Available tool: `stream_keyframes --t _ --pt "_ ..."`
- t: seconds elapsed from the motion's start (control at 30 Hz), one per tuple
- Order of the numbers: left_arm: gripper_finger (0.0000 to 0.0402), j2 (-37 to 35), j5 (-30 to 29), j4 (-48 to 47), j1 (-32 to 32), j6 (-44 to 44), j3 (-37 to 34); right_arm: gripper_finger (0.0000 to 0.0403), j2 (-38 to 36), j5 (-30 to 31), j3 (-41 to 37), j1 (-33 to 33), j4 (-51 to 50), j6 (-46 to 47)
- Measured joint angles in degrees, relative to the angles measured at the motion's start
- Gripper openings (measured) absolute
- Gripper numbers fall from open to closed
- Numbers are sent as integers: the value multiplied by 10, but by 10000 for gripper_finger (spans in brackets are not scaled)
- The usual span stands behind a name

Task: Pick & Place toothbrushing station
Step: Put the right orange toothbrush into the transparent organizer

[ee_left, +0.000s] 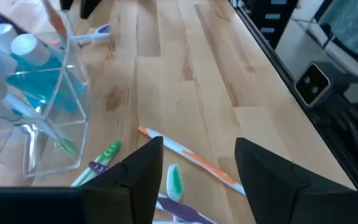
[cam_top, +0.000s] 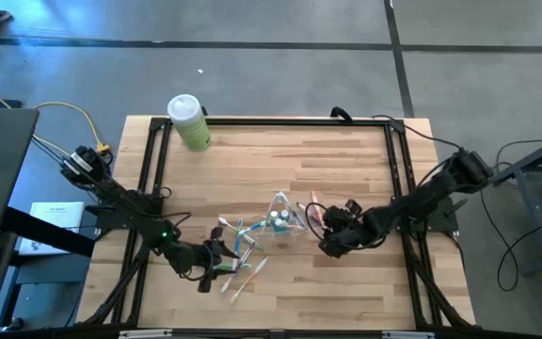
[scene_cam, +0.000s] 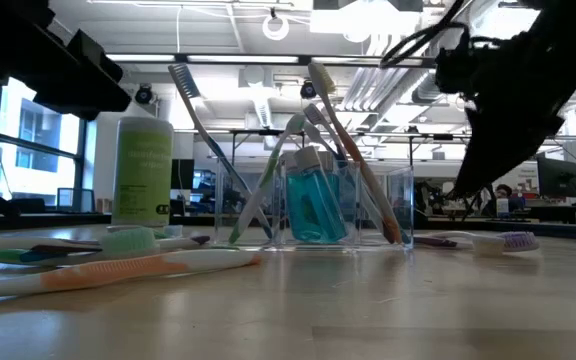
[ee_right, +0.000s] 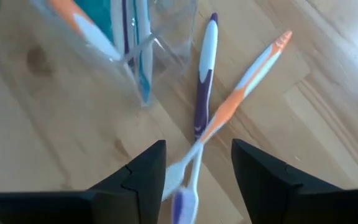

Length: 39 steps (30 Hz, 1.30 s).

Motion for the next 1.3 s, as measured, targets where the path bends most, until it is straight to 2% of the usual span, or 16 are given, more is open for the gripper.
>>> stream_keyframes --t 0.3,0.43,0.57,0.73,0.9,1.1,1.3 --pt "197 1 -1 10 8 -23 0 185 82 -17 0 -42 15 -3" --pt "197 1 -1 10 8 -23 0 175 93 -31 0 -55 18 -6" --pt "197 1 -1 10 8 -23 0 128 89 -28 0 -55 18 -16" --pt "197 1 -1 12 8 -23 0 25 82 -23 0 -55 11 -35" --pt "197 1 -1 26 8 -23 0 13 81 -12 0 -48 9 -33" --pt "197 1 -10 53 10 -10 0 9 56 38 26 -16 -99 8" --pt "197 1 -10 91 27 -6 0 8 -5 155 71 42 -253 77"
